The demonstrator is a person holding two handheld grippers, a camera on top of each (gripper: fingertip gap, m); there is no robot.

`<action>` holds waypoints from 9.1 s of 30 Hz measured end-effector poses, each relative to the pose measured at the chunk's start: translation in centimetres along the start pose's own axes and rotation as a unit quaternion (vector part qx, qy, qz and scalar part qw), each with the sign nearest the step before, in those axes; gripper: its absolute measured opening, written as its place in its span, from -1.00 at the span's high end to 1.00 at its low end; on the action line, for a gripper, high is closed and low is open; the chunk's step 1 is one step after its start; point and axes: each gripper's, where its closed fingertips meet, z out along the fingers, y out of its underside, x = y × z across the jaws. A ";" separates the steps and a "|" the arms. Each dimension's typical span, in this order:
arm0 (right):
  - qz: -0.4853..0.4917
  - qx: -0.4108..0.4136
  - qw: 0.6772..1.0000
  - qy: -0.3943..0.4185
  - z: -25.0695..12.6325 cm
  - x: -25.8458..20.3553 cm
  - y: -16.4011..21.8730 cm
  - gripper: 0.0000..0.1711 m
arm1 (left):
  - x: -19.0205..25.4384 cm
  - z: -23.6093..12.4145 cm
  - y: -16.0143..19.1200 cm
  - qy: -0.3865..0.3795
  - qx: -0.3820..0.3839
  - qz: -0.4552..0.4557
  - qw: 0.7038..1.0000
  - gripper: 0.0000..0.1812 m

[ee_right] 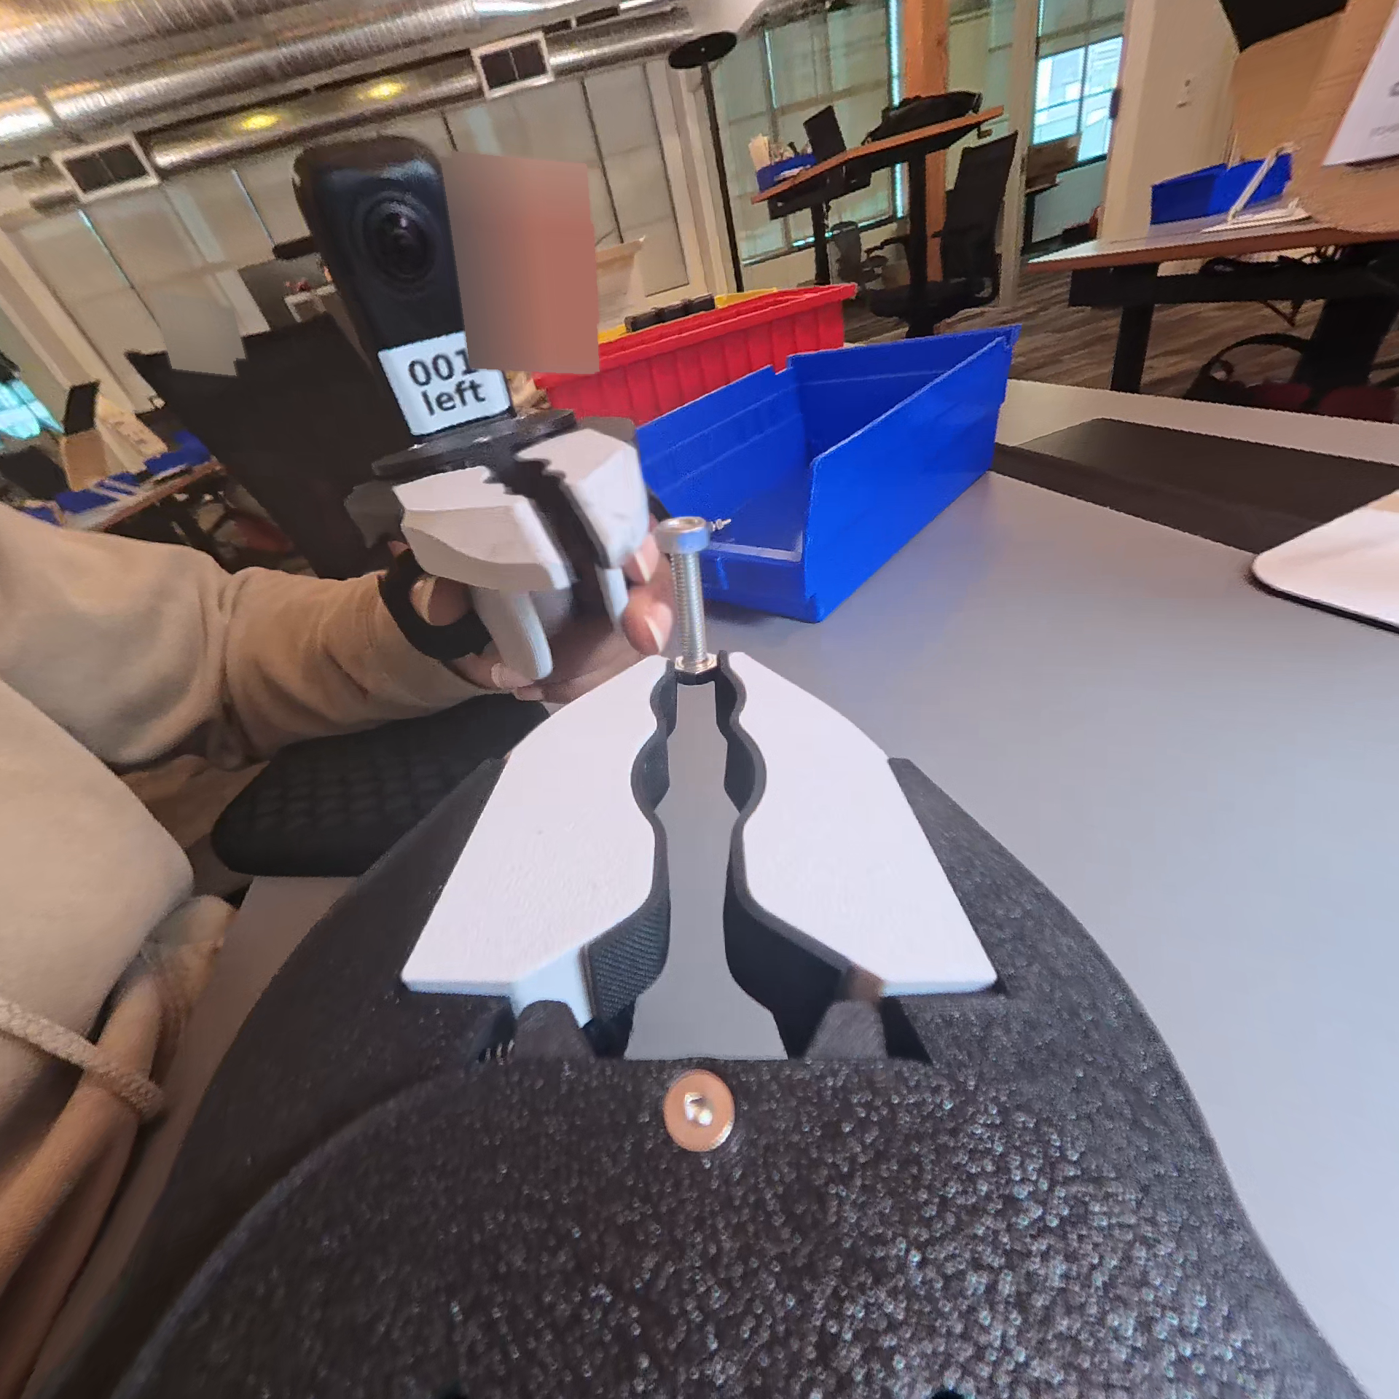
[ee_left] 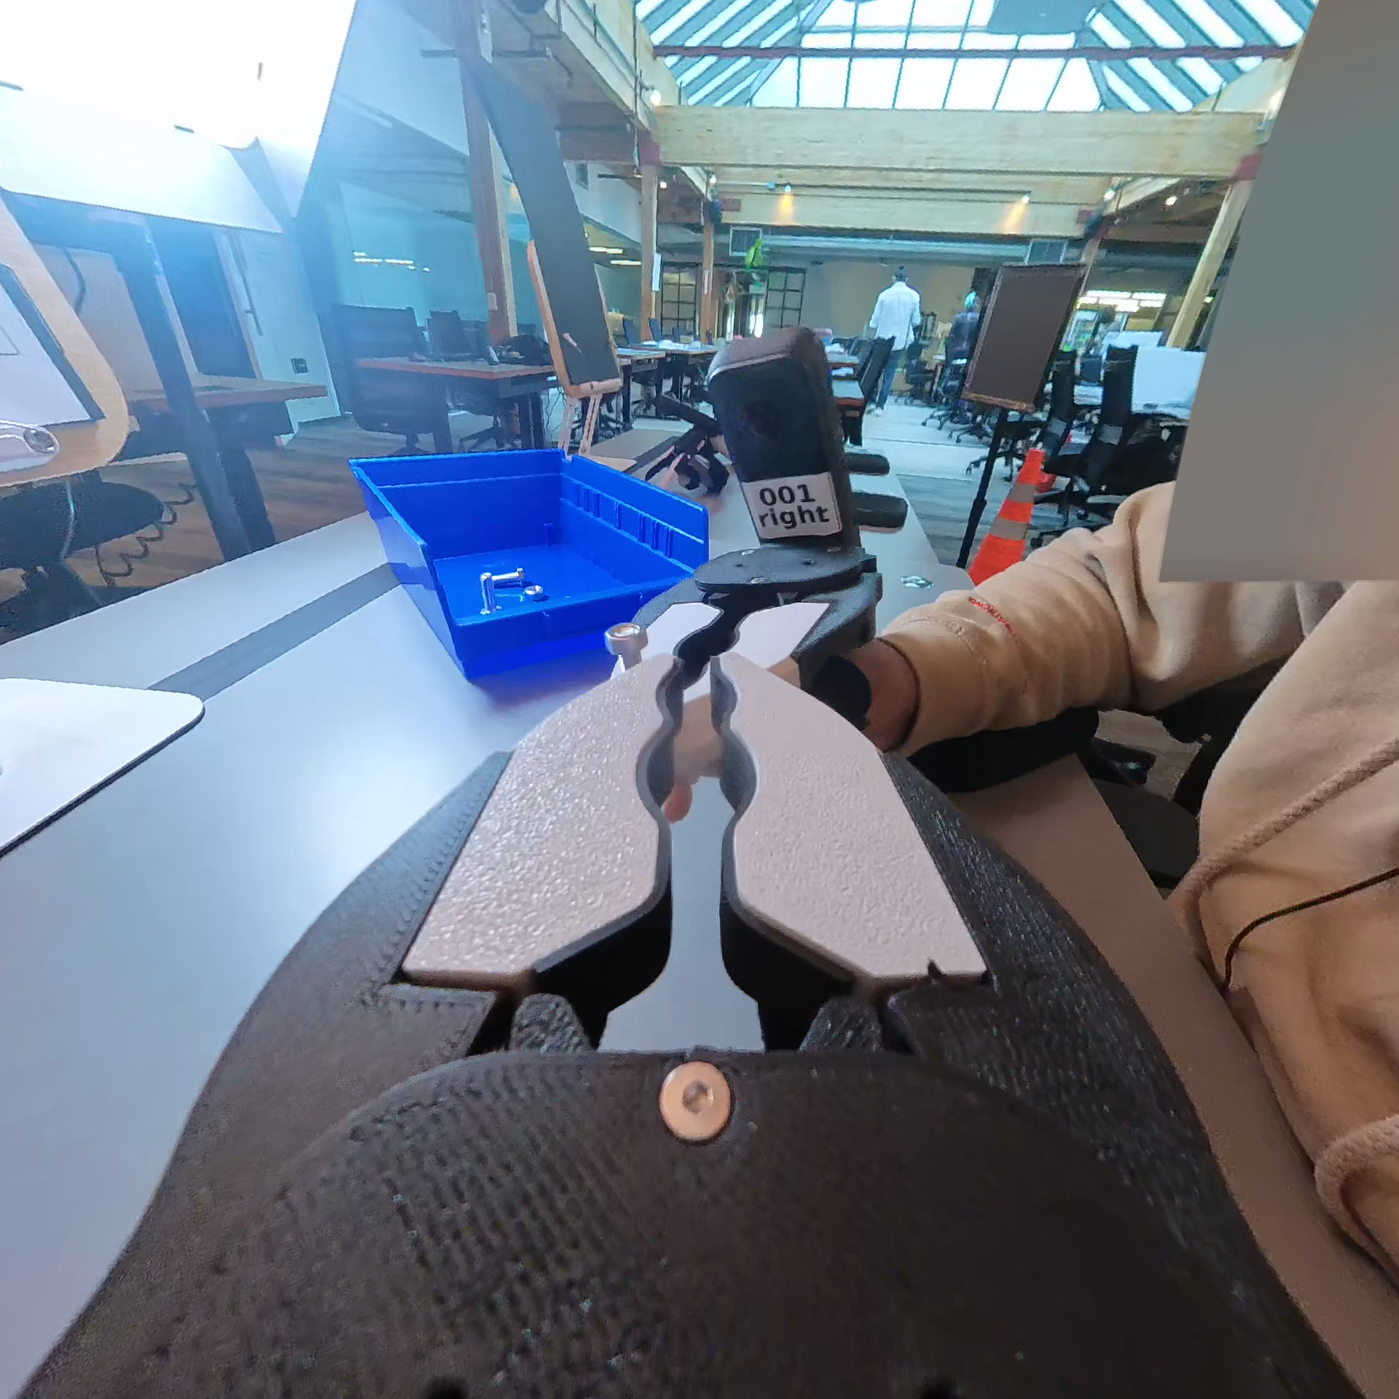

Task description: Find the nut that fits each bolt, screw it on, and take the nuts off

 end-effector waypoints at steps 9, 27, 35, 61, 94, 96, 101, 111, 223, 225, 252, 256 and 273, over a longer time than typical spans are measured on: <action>-0.006 -0.014 1.000 -0.020 0.6 -1.0 0.6 0.89 | -1.3 0.0 -0.1 -0.040 0.010 -0.005 0.999 0.72; -0.010 -0.014 1.000 -0.023 0.7 -1.3 0.7 0.89 | -0.9 0.2 0.0 -0.027 0.008 -0.007 1.000 0.67; 0.003 0.003 1.000 0.002 -0.2 0.1 -0.1 0.89 | -0.8 -0.2 -0.5 -0.017 0.020 -0.014 1.000 0.84; 0.004 0.008 1.000 0.006 -0.3 0.4 -0.2 0.89 | -3.3 -0.8 0.4 -0.061 0.009 -0.029 0.998 0.83; 0.093 -0.615 0.705 0.341 -28.1 28.4 4.5 0.88 | -1.8 1.0 5.7 -0.033 -0.099 0.001 0.995 0.88; 0.100 -0.617 0.707 0.331 -27.5 28.4 5.2 0.88 | -1.9 1.0 5.8 -0.032 -0.102 0.000 0.994 0.88; 0.096 -0.618 0.703 0.337 -27.5 28.8 6.3 0.88 | -1.7 1.1 6.2 -0.026 -0.111 0.000 0.993 0.88; 0.011 -0.524 0.799 0.295 -22.7 21.9 0.9 0.68 | -1.7 1.1 6.6 -0.023 -0.118 -0.003 0.993 0.88; -0.112 -0.037 0.980 0.158 -5.5 7.5 -2.4 1.00 | -20.3 -33.9 12.7 -0.294 -0.732 -0.323 0.523 0.81; -0.111 -0.038 0.981 0.157 -5.5 7.5 -2.4 1.00 | -20.6 -34.0 12.8 -0.298 -0.736 -0.318 0.518 0.80; -0.112 -0.056 0.981 0.146 -5.4 7.4 -1.7 1.00 | -22.7 -27.8 6.2 -0.274 -0.655 -0.155 0.687 0.86; -0.122 -0.049 0.983 0.131 -4.8 6.4 -1.8 1.00 | -18.8 -19.4 0.3 -0.222 -0.476 -0.104 0.844 0.86; -0.181 -0.034 0.980 0.077 -0.2 -0.3 -0.8 0.80 | -1.3 0.7 0.6 0.023 -0.213 -0.071 0.974 0.87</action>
